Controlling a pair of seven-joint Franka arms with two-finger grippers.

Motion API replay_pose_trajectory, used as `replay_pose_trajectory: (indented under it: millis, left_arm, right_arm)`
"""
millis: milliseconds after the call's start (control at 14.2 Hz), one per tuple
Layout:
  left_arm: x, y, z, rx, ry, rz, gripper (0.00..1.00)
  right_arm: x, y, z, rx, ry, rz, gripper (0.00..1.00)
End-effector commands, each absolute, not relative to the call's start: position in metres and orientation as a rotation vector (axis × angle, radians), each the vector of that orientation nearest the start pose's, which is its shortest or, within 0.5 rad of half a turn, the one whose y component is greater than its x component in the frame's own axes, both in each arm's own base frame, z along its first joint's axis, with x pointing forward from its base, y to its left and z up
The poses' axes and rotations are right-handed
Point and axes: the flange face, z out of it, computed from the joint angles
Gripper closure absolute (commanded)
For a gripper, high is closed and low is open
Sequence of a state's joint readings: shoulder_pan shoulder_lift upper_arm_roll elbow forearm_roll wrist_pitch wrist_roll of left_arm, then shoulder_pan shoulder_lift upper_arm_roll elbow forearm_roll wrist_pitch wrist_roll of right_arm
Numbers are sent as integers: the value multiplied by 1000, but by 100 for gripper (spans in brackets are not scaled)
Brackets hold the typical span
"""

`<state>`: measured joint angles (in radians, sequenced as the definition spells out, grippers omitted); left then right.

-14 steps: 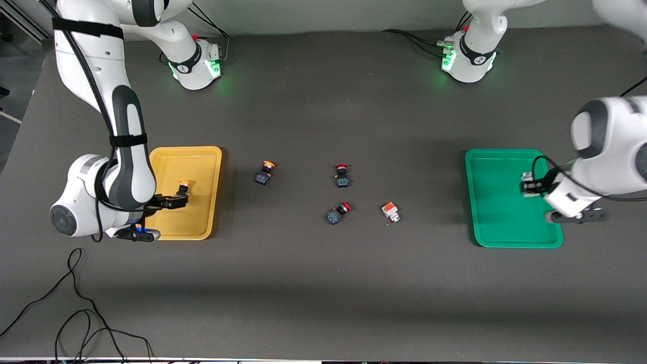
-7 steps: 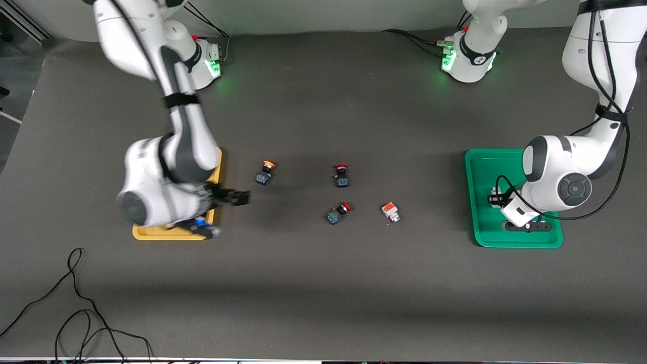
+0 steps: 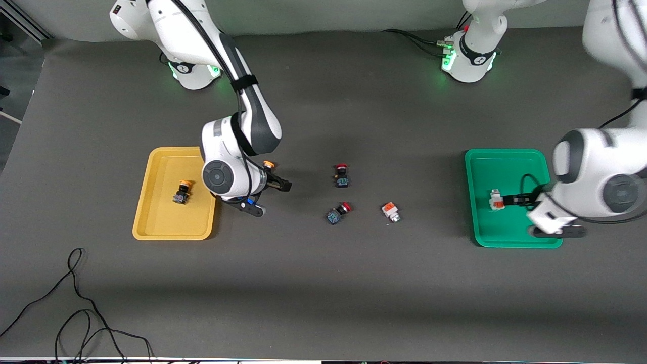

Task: Place green and yellow buttons in trays
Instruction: 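Release both buttons into the trays and reach for the next buttons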

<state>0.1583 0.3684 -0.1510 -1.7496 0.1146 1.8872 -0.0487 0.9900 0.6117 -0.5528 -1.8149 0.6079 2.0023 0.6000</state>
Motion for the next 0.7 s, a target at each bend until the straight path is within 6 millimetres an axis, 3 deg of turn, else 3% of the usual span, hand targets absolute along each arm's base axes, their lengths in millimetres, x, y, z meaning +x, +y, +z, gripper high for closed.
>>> replay_pose_trajectory:
  millis: [0,70,141,352,422,492,633]
  left_arm:
    - [631,-9,381,-3080,-46,324,0]
    - [632,-24,381,-3090,-110,316,0]
    - [632,-53,382,-3091,-178,305,0]
    - [624,-157,384,-3068,-391,282,0]
    - [624,-186,384,-3064,-485,278,0]
    - [626,-211,379,-3043,-617,281,0]
    - [628,-255,367,-3012,-795,274,0]
  right_arm:
    - [508,290,197,-2990,793,557,1]
    - [504,286,192,-2998,800,575,1]
    - [501,283,186,-3007,804,585,1]
    - [498,278,174,-3023,821,573,3]
    - [497,276,169,-3026,831,563,10]
    - [496,277,168,-3028,828,553,23]
    - [497,277,168,-3027,829,550,59]
